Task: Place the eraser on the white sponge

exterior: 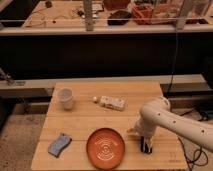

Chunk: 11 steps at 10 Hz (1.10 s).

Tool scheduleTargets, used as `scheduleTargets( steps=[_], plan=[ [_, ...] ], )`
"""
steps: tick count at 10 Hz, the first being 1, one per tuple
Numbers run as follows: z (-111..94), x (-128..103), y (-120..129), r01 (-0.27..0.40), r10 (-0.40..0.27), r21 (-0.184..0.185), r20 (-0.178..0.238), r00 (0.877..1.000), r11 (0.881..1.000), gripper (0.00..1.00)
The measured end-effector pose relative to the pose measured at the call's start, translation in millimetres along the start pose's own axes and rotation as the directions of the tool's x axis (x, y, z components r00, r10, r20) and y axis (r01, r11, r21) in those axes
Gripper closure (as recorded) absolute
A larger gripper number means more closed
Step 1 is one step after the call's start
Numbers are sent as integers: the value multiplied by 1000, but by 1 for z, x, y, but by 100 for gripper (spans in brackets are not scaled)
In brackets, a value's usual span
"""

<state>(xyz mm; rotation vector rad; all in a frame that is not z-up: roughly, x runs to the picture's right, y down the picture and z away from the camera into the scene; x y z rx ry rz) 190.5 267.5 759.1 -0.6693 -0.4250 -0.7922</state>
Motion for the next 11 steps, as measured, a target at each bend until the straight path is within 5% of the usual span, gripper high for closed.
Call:
scheduleTargets(
  steps=[11],
  plan=[
    [3,-3,6,19,-19,-7,17,1000,1000,20]
  ],
)
